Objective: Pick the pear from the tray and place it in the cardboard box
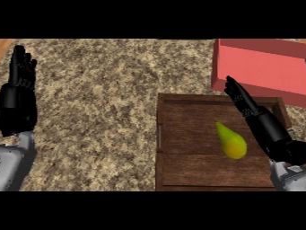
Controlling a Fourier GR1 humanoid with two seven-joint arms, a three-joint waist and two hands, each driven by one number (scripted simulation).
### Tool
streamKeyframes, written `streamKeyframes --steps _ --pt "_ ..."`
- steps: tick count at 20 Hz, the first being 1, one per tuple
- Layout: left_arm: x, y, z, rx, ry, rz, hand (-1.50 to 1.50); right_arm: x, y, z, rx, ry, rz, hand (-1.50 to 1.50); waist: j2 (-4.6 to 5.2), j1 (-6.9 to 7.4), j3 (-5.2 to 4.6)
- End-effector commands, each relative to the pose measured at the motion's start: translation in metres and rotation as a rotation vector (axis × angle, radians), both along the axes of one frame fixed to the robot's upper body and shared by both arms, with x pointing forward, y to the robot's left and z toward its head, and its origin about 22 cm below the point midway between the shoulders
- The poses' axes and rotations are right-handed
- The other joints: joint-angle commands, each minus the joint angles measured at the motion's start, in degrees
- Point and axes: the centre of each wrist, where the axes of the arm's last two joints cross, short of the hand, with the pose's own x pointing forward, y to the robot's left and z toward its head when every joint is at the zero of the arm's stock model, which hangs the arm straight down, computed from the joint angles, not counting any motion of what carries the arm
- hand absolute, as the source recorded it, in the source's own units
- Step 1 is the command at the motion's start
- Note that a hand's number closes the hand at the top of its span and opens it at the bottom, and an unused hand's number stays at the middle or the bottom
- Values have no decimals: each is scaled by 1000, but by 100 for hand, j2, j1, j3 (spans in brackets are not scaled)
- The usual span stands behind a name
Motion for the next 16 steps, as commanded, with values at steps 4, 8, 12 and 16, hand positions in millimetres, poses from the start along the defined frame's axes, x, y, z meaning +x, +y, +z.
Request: streamKeyframes --steps 4,8,12,16 --pt "-24 10 -70 -38 292 40 0 20 -57 20 23 65 -222 150 -179 -125 -23" --pt "-38 9 -94 -91 429 29 0 10 -105 25 -635 120 -365 150 -123 -150 -86" --pt "-42 4 -104 -120 487 5 0 -18 -93 -15 -374 106 -564 -150 -223 -198 -21" --pt "-42 19 -104 -112 474 5 0 -23 -107 35 -519 85 -524 -150 -222 -163 -25"
